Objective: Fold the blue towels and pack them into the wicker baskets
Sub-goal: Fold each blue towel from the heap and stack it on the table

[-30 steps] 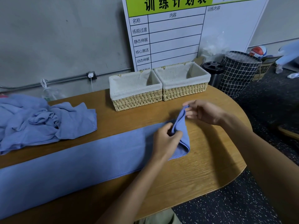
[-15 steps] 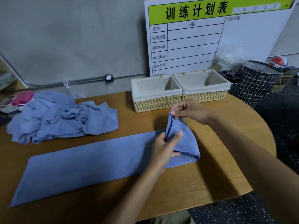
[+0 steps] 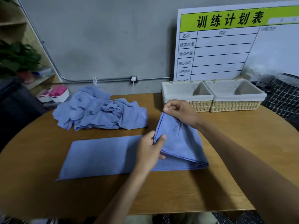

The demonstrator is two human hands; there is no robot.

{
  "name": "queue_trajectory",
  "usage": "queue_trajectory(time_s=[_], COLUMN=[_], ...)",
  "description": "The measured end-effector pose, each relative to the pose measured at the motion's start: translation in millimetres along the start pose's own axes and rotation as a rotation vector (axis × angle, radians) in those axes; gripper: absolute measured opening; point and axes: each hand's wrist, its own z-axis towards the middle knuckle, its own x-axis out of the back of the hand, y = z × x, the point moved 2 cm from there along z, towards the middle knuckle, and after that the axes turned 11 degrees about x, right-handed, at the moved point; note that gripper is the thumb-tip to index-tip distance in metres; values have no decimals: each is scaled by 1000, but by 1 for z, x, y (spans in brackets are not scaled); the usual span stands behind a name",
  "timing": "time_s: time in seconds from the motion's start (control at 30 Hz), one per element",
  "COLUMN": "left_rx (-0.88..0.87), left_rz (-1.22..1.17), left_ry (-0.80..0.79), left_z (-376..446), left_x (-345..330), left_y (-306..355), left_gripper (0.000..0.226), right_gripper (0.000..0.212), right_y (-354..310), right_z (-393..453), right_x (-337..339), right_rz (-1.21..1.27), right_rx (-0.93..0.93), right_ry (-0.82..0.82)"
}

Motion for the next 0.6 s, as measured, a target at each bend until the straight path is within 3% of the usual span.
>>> queue_trajectory(time_s=[0.37,0.47,0.6], left_rx=[13,62,-7], left_rz=[136,99,104], left_ry=[226,300,328], left_z=[-22,-21,-29], left_x=[129,157,187], left_y=[-29,-39,-34], left_gripper=[23,40,17], right_gripper=[16,12,16], right_y=[-33,-39,-45], right_z=[60,76,94], right_x=[-128,-157,-190], right_rz=[135,160,176], right_rx=[142,157,175], right_ry=[-34,-49,-61])
